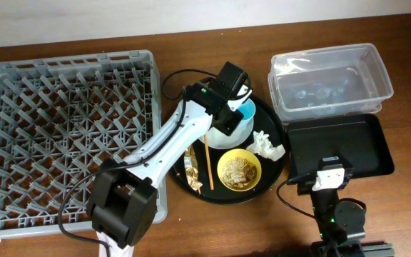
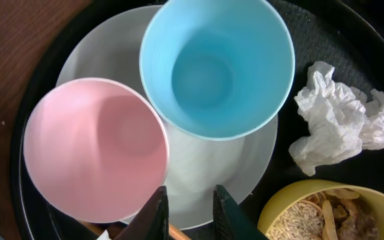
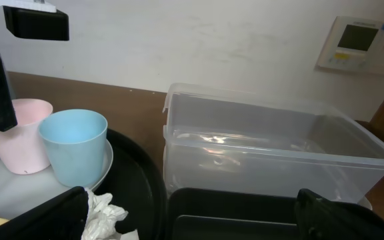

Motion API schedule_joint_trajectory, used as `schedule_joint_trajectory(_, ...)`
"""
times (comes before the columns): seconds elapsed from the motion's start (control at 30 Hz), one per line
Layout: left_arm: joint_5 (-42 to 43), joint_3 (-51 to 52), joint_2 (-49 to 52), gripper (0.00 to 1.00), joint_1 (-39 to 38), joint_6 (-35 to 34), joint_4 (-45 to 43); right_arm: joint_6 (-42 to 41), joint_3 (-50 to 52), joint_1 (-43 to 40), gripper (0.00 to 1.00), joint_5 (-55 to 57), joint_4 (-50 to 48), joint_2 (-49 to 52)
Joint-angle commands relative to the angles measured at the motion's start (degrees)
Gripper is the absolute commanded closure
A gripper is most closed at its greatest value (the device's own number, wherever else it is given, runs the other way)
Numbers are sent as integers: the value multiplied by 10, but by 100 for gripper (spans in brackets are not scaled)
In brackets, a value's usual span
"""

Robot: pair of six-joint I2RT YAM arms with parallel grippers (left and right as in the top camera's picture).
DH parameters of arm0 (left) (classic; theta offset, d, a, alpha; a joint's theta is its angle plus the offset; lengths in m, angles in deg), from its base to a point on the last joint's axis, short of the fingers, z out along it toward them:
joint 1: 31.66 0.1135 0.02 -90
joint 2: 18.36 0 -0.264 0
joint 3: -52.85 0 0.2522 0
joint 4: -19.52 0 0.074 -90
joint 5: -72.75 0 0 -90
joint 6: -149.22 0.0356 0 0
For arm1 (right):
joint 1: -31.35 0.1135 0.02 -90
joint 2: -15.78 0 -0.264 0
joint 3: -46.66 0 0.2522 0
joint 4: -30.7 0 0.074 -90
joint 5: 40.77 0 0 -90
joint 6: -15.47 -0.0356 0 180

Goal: Sort waste into correct bins and load items into the dishwasher rack
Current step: 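Move the left gripper over the pink cup on the white plate, then grasp the pink cup with the left gripper and lift it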

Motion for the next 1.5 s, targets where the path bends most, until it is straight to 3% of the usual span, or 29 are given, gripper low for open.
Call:
schedule_joint_trajectory(0.0, -6, 5, 6, 79, 2, 11, 2, -7, 3, -3, 1, 9, 4, -3)
schedule_joint_trajectory(0.3, -62, 15, 17, 79, 2, 20, -17, -7, 3, -3, 1, 9, 4, -3)
schedule_joint_trajectory(0.63, -64, 15, 54, 78, 2, 20, -26, -7, 3, -3, 1, 9, 4, -3)
schedule_joint_trajectory(0.77, -117, 15, 54, 85, 2, 20, -26, -7, 3, -3, 1, 9, 4, -3)
schedule_joint_trajectory(0.87, -126, 15, 50, 100, 2, 20, -25, -7, 3, -3, 1, 9, 4, -3)
schedule_joint_trajectory(1.13, -120, 3, -35, 100, 2, 17, -17, -7, 3, -3, 1, 9, 4, -3)
schedule_joint_trajectory(1.33, -29, 3, -196, 100, 6, -18, 17, -7, 3, -3, 1, 9, 4, -3)
schedule_joint_trajectory(1.4, 31, 3, -229, 100, 14, -18, 37, -7, 3, -3, 1, 9, 4, -3)
schedule_joint_trajectory(1.47, 142, 3, -266, 100, 33, -17, 78, -7, 3, -3, 1, 9, 4, -3)
